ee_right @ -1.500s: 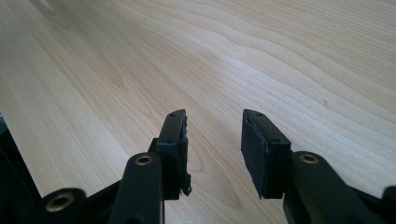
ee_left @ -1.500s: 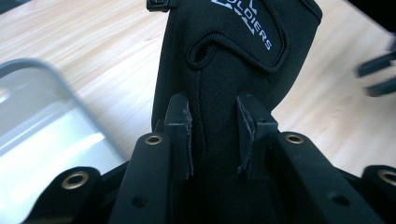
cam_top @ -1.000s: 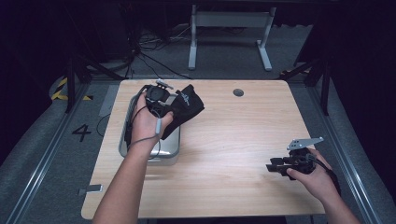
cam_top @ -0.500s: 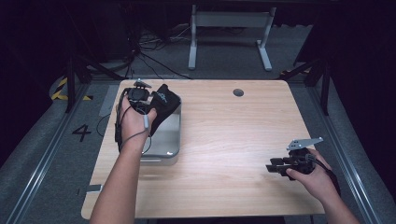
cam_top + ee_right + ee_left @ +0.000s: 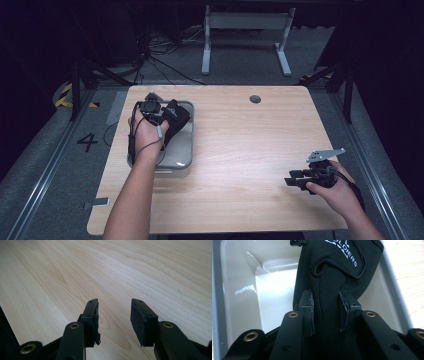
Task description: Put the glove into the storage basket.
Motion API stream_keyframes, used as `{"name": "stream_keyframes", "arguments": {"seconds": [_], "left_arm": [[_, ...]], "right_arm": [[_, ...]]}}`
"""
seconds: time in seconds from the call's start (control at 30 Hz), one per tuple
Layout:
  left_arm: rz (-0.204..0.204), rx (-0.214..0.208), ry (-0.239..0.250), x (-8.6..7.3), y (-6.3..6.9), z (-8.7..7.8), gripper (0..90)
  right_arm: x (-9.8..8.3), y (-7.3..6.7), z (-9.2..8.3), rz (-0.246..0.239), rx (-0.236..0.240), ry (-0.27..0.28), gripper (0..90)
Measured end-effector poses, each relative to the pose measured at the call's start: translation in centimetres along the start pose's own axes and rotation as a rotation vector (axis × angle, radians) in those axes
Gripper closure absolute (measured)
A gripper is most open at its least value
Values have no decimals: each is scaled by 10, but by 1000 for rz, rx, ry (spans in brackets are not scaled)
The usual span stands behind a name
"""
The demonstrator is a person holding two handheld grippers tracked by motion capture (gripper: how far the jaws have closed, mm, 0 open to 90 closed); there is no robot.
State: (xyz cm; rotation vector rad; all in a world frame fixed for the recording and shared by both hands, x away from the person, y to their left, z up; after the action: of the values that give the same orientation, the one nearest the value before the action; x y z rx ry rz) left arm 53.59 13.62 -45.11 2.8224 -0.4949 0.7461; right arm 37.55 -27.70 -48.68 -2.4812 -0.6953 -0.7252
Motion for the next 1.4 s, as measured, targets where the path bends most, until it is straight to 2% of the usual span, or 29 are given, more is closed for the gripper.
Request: {"name": "stream_keyframes", "arguments": {"seconds": [0.23, 0.43, 0.57, 0.7, 0.8, 0.9, 0.97, 1.2, 1.4], "left_arm": [[-17, 21, -50, -10, -9, 16, 680], [-17, 31, -96, -17, -12, 23, 680], [-23, 27, -109, -20, -13, 26, 677], [-14, 21, -127, -23, -11, 29, 618], [-7, 13, -112, -22, -7, 29, 557], [15, 24, -85, -19, -5, 24, 450], [33, 27, -63, -17, -3, 20, 410], [67, 7, 15, -13, 9, -7, 406], [120, -42, 62, -16, 30, -33, 417]], "right_arm": [[0, -1, 0, -3, 0, -1, 591], [1, -3, 0, -9, 3, 3, 591], [2, -4, 0, -12, 5, 2, 591], [3, -4, 1, -16, 8, 5, 589], [4, -4, 1, -17, 7, 6, 584], [4, -4, 1, -19, 8, 9, 581], [5, -4, 1, -25, 9, 7, 579], [7, -5, 3, -29, 12, 6, 578], [9, -6, 6, -33, 18, 2, 577]]}}
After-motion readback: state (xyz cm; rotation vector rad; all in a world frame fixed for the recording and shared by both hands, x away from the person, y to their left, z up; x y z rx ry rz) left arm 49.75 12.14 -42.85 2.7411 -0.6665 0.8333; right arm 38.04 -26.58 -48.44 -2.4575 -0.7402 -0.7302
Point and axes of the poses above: each handheld gripper's, and its own axes: z roughly forward along the jaws, x roughly out of its top, y roughly to its right, the point moved 10 cm from there along z, roughly forward along the jaws, and after that the axes turned 9 degrees about z, right-handed, at the moved point
